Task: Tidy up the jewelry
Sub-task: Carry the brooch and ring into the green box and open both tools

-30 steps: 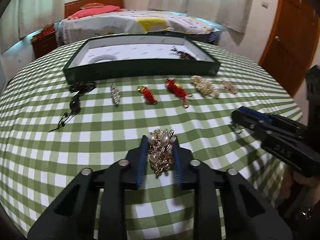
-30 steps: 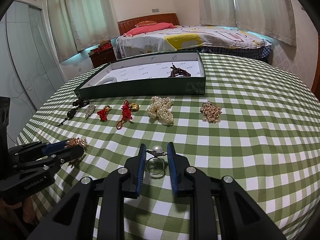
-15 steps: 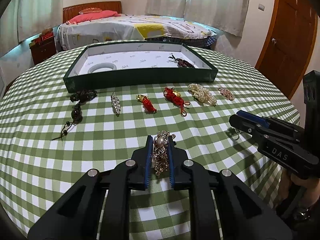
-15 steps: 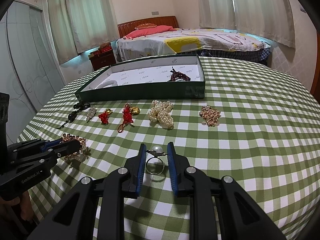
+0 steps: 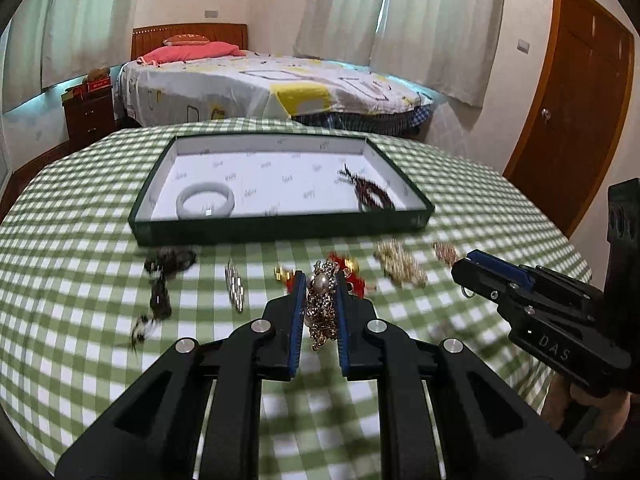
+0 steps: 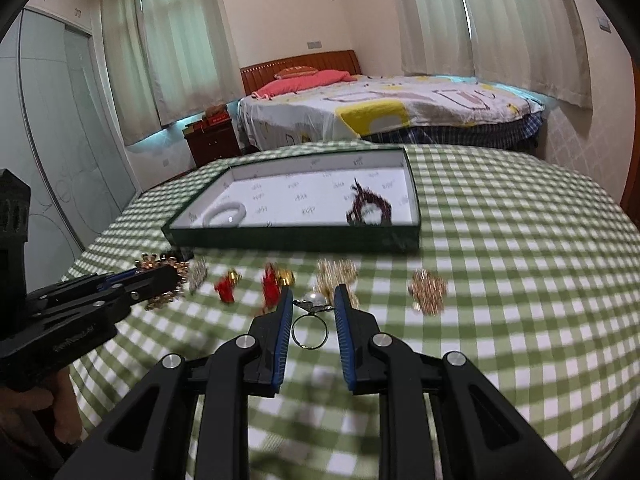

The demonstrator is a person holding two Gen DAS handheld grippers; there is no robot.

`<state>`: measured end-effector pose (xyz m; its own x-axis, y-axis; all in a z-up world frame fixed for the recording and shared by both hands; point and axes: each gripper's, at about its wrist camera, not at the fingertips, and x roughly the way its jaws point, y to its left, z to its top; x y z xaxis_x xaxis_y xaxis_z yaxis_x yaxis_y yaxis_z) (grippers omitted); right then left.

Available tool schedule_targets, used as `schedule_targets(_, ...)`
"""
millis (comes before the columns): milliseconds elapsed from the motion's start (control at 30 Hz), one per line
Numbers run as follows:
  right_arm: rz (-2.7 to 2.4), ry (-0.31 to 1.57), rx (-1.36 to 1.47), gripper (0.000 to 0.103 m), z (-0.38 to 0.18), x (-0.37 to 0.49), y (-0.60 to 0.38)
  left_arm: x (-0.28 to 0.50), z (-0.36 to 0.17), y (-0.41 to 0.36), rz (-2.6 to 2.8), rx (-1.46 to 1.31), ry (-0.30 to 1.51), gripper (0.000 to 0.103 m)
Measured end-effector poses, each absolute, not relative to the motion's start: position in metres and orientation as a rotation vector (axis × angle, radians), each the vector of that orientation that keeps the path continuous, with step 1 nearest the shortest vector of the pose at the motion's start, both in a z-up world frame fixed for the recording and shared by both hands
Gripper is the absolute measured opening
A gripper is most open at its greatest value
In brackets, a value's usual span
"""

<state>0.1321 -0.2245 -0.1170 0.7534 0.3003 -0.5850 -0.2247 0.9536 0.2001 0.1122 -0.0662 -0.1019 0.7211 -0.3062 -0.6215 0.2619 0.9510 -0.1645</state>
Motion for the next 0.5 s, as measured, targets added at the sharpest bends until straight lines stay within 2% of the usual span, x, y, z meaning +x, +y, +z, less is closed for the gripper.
schedule_targets(500,0.317,0.576,0.068,0.022,-0.080,0.230,-0.194,0.220,-0.080,-0.063,-0.250,-0.088,0.641,0.014)
